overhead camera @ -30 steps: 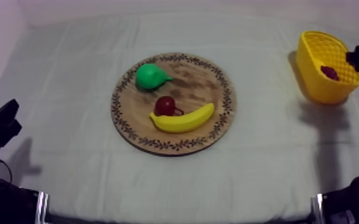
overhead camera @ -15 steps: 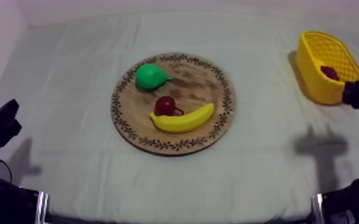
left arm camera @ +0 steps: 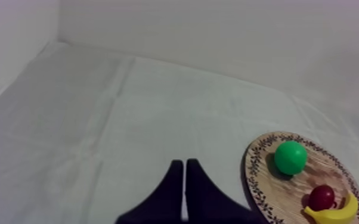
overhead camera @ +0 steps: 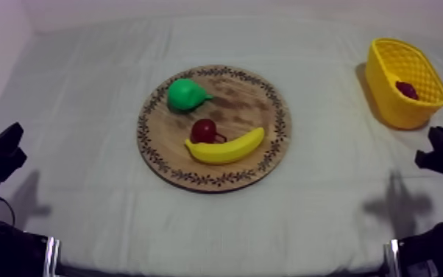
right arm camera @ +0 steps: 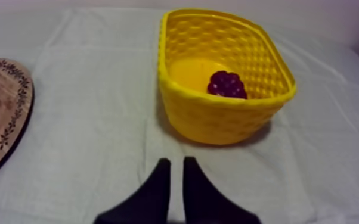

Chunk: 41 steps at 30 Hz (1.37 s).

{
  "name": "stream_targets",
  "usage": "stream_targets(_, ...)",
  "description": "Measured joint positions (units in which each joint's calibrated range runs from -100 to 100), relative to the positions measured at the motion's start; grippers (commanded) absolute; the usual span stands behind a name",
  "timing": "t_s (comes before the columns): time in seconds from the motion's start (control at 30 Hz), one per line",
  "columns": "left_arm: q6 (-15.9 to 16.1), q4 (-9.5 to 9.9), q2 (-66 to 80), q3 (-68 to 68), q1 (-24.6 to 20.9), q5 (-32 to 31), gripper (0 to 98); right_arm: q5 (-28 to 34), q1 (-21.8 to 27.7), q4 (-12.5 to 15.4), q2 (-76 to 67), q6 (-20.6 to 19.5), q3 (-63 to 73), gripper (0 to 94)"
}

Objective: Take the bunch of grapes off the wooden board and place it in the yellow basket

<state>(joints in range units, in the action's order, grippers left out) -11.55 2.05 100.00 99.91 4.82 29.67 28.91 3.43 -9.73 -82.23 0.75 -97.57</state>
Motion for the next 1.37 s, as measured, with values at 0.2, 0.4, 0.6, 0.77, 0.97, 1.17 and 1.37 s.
stream_targets(0.2, 0.0, 0.0, 0.0, 0.0, 0.0, 0.0, 0.1, 1.16, 0.19, 3.57, -7.94, 1.65, -2.01, 0.9)
stream_targets(0.4, 0.0, 0.0, 0.0, 0.0, 0.0, 0.0, 0.1, 4.4, 0.1, 8.49, -12.86, 4.25, -2.2, 0.4)
stream_targets(0.6, 0.0, 0.0, 0.0, 0.0, 0.0, 0.0, 0.1, 5.89, 0.44, 10.47, -13.43, 5.64, -2.2, 2.0)
stream_targets(0.77, 0.0, 0.0, 0.0, 0.0, 0.0, 0.0, 0.1, 7.0, 0.56, 10.76, -13.55, 6.74, -2.2, 0.9)
stream_targets(0.97, 0.0, 0.0, 0.0, 0.0, 0.0, 0.0, 0.1, 7.08, 0.56, 10.76, -13.55, 9.72, -2.2, 0.5)
stream_targets(1.17, 0.0, 0.0, 0.0, 0.0, 0.0, 0.0, 0.1, 7.08, 0.56, 10.76, -13.55, 10.71, -2.2, 0.5)
stream_targets(1.37, 0.0, 0.0, 0.0, 0.0, 0.0, 0.0, 0.1, 7.08, 0.56, 10.76, -13.55, 10.8, -2.2, 0.5)
